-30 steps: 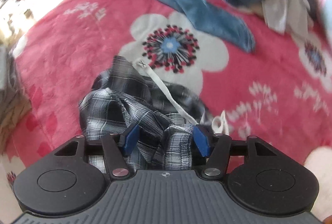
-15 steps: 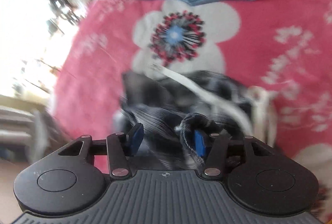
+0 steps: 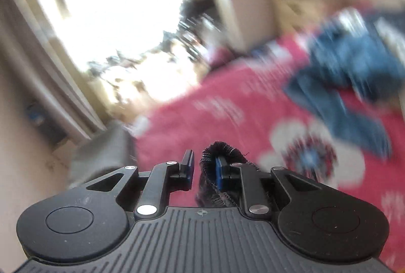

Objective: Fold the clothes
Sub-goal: 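Raise both grippers high, lifting the plaid shirt to hang open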

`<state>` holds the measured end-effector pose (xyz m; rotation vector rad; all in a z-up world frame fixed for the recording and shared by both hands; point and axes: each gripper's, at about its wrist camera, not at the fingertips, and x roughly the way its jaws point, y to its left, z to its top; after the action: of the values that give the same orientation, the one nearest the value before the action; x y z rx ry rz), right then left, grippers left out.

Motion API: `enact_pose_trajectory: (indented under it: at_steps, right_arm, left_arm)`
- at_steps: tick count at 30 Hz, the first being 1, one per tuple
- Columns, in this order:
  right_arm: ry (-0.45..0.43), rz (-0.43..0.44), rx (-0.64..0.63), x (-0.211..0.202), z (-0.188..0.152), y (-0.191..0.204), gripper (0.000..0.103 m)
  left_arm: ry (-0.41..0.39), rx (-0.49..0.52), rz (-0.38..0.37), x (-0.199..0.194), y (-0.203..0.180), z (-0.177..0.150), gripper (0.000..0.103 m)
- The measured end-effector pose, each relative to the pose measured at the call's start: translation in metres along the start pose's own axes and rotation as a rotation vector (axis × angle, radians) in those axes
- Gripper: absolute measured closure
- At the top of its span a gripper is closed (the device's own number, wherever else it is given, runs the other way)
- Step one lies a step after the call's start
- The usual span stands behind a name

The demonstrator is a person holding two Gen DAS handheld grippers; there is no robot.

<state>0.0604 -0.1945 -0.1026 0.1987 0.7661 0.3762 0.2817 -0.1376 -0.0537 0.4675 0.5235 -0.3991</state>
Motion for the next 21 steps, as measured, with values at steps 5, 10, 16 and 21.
enact_pose_trajectory:
  at_steps: [5, 10, 16, 21]
  right_arm:
    - [-0.172, -0.114, -0.071, -0.053, 0.032, 0.007, 0.09]
    - [-0.348, -0.27, -0.216, -0.111, 0.072, 0.018, 0.09]
    - [-0.542, -0.466, -0.45, -0.191, 0.133, 0.021, 0.091]
    - [-0.678, -0.628, -0.654, -0.268, 0.191, 0.027, 0.091]
  left_arm:
    - [-0.22, -0.165, 0.102, -0.064, 0.04, 0.03, 0.085]
    - [-0.477, -0.227, 0.172, -0.138, 0.062, 0.069, 0.085]
    - [-0.71, -0.289, 0.183, -0.218, 0.072, 0.128, 0.085]
    - [-0.909, -0.315, 0.213, -0.28, 0.067, 0.179, 0.085]
